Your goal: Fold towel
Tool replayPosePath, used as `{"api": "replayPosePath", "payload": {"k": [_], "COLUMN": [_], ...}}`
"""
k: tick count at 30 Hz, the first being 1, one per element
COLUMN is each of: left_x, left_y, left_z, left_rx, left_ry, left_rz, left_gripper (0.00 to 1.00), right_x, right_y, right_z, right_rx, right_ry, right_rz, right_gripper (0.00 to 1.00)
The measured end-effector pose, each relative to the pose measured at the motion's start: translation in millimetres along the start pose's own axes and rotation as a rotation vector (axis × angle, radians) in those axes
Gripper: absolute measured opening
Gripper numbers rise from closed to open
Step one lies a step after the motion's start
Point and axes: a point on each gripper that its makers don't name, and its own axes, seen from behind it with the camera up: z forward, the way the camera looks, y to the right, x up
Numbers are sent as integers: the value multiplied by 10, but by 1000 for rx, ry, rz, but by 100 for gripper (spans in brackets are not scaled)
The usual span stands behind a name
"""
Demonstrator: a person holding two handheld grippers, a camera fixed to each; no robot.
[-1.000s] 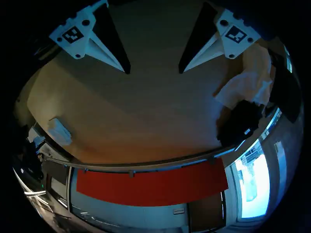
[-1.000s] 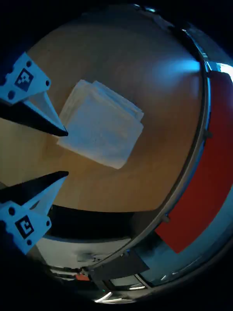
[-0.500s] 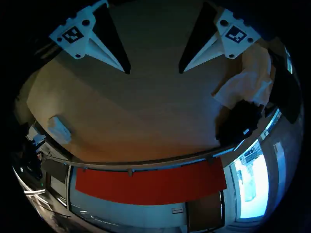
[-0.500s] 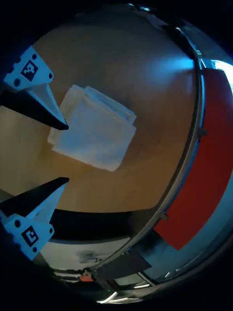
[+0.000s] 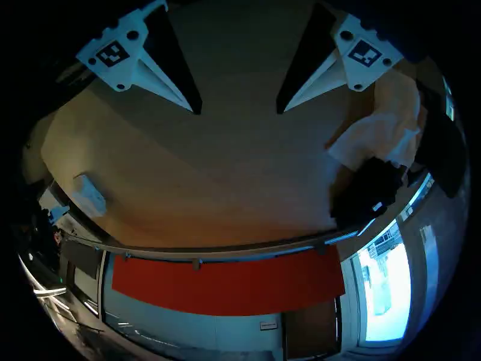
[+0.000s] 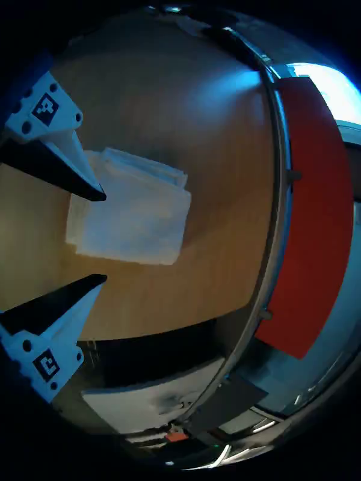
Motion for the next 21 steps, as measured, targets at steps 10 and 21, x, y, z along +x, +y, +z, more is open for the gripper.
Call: {"api": "replayPosePath", "payload": {"k": [10, 21], "left_x": [84, 215], "left_y": [-55, -103], "left_z": [22, 64], "left_rx": [3, 9], "left_ry": [10, 27], "left_rz": [-2, -10], "left_gripper": [92, 92], "right_x": [68, 426], "right_y": [-85, -173], "right_z": [-2, -154], "right_rx": [-13, -46], "right_ry": [56, 266], "right_rz": [25, 76], "right_gripper": [94, 94]}}
